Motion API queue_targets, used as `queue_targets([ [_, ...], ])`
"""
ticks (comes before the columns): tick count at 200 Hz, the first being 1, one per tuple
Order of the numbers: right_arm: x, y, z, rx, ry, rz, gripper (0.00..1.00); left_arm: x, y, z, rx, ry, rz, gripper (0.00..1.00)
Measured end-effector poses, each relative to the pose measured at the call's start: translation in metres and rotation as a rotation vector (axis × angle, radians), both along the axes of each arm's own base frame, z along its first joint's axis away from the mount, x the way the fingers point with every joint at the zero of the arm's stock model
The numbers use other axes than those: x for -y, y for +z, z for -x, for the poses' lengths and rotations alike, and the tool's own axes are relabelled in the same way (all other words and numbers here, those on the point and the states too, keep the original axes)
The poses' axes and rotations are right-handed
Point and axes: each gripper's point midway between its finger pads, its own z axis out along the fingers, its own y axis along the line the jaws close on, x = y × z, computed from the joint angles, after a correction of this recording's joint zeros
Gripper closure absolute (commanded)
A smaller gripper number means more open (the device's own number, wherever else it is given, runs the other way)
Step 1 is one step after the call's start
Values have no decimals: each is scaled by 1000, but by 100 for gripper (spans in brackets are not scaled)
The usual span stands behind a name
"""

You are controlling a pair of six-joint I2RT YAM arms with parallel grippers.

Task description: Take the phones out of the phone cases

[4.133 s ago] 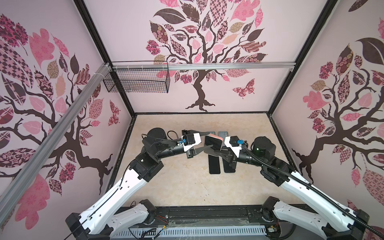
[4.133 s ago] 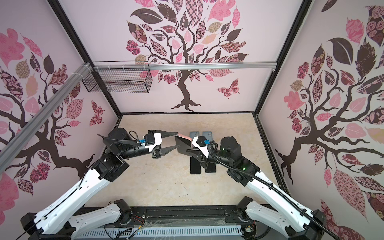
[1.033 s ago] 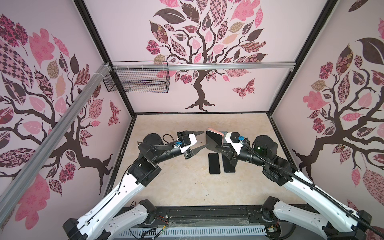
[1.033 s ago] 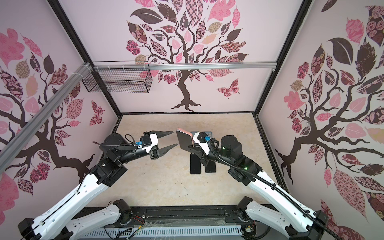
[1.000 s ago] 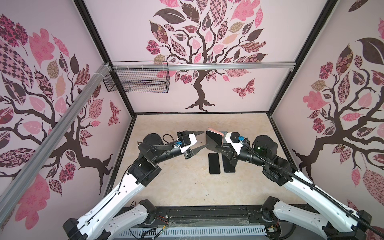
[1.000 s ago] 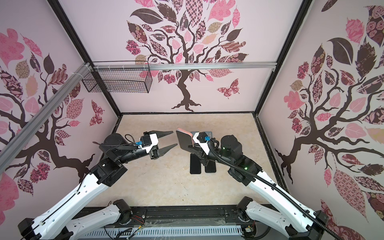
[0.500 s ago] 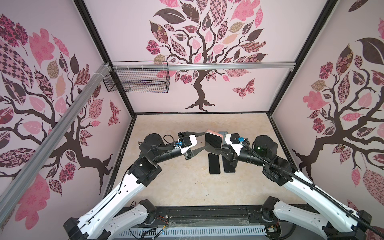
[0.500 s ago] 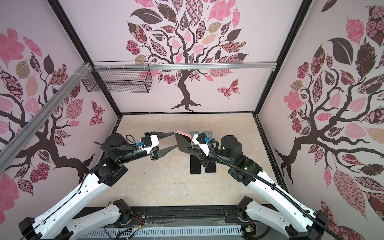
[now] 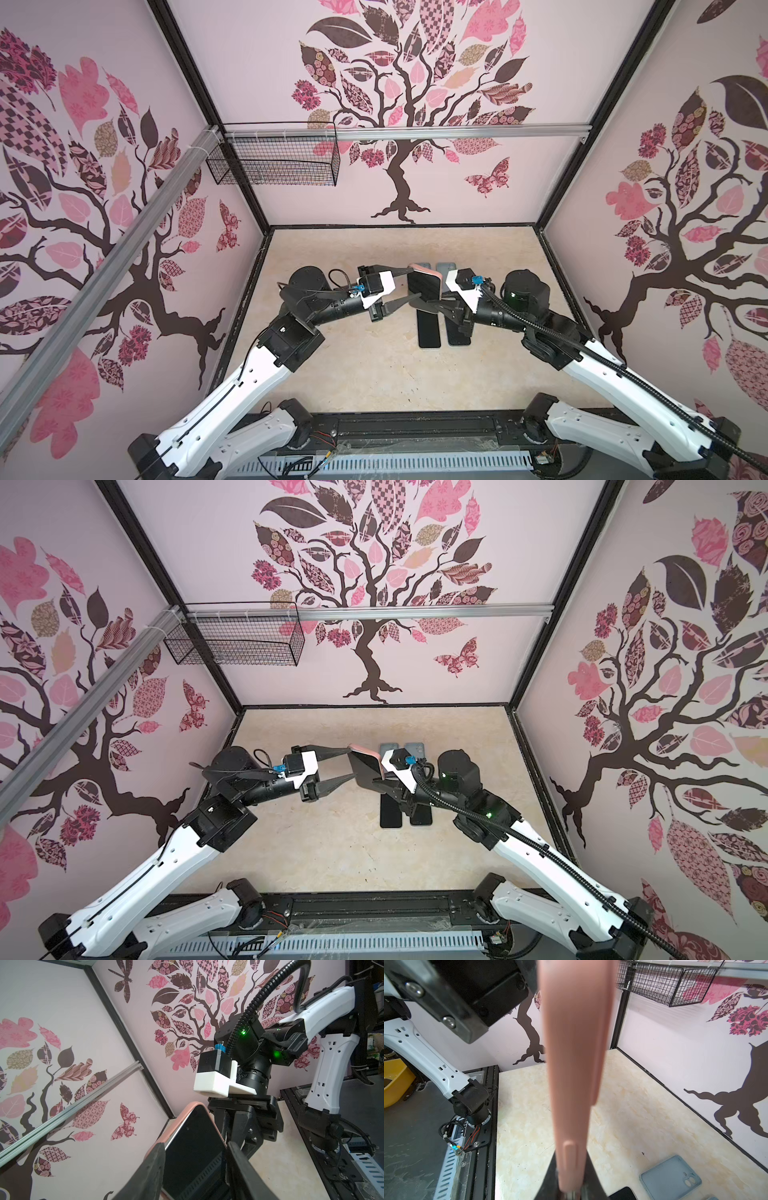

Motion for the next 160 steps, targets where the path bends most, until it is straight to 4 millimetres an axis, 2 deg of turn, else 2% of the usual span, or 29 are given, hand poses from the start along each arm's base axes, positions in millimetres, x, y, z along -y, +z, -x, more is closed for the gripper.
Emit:
queue_targets([
  [160, 4, 12, -3, 42, -30, -27, 100, -6, -1, -12, -1, 80, 12, 48],
])
